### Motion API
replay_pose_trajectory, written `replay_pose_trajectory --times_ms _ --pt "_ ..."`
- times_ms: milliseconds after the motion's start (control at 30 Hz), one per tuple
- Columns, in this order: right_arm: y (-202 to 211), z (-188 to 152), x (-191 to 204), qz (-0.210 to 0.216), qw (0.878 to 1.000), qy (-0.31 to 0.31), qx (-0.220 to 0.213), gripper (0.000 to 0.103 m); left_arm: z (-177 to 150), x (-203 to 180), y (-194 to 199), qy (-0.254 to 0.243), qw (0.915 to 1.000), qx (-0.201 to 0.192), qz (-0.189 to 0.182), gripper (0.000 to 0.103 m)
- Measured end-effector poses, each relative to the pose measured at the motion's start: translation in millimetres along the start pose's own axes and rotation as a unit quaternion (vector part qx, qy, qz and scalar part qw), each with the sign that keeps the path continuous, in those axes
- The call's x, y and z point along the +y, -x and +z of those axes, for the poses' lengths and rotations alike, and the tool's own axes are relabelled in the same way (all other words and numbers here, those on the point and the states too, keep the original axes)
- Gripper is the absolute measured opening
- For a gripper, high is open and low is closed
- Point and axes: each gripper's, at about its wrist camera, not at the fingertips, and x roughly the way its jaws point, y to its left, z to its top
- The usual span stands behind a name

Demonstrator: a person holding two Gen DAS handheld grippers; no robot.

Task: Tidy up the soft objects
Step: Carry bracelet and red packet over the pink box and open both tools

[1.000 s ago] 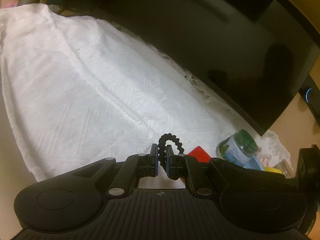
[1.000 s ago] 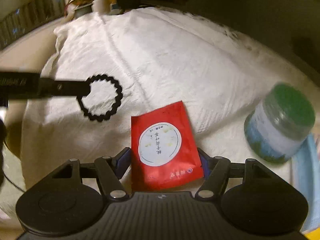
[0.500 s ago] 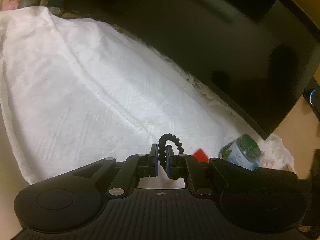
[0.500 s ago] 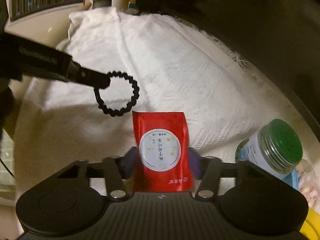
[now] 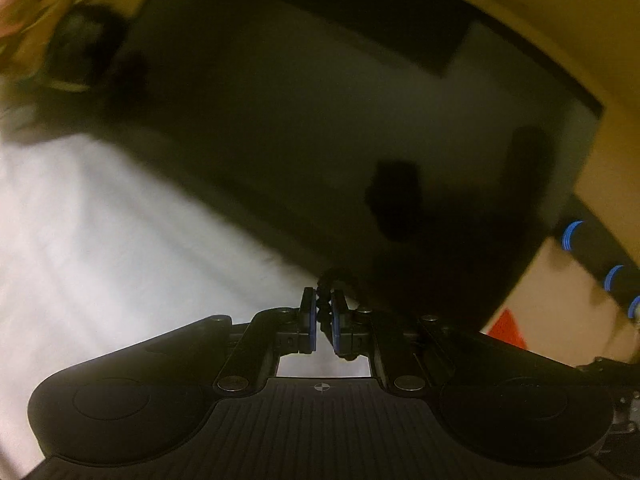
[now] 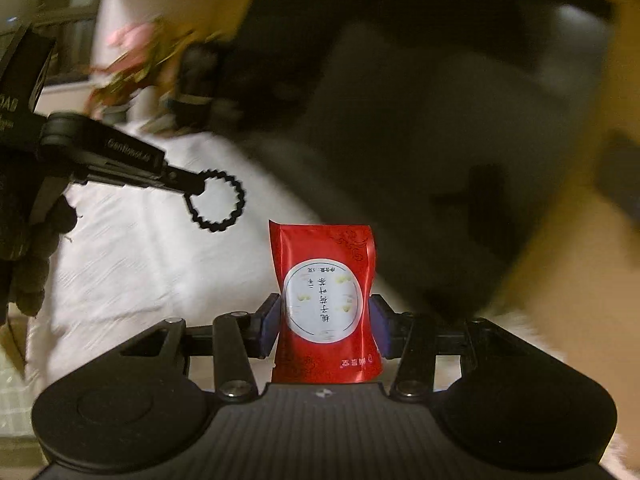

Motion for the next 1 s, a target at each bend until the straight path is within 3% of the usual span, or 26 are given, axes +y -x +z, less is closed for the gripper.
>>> replay_pose_trajectory --times_ms 167,333,500,667,833,1000 --pt "38.5 -0.5 -47.4 -0.07 0.997 -0.025 -0.023 0.047 12.4 -58.6 -23.9 -0.032 0.9975 0.002 -0.063 0.009" --pt "73.7 -17.2 -86.7 -0.137 0.989 -0.047 -0.026 0.047 3.8 -123.4 -48.8 -0.067 0.9879 0.027 -0.137 0.009" --pt "100.2 -43.9 -126.4 -0.204 0.975 -0.083 -0.004 0.047 -20.3 -185.4 -76.8 -0.088 0.9704 0.074 -0.212 0.009" --pt "130.4 -70.4 -166.9 -0.263 0.957 -0.118 0.015 0.047 -49.2 -241.6 -97.2 -0.102 0.9471 0.122 -0.279 0.009" --pt "148.9 -86.6 -190.3 -0.291 0.945 -0.148 0.027 0.048 -74.9 -278.5 -111.2 -0.109 0.9293 0.156 -0.316 0.009" --pt "162.7 -106.6 -214.1 -0.296 0.936 -0.188 0.039 0.048 -98.6 -292.5 -119.6 -0.11 0.9166 0.19 -0.334 0.009"
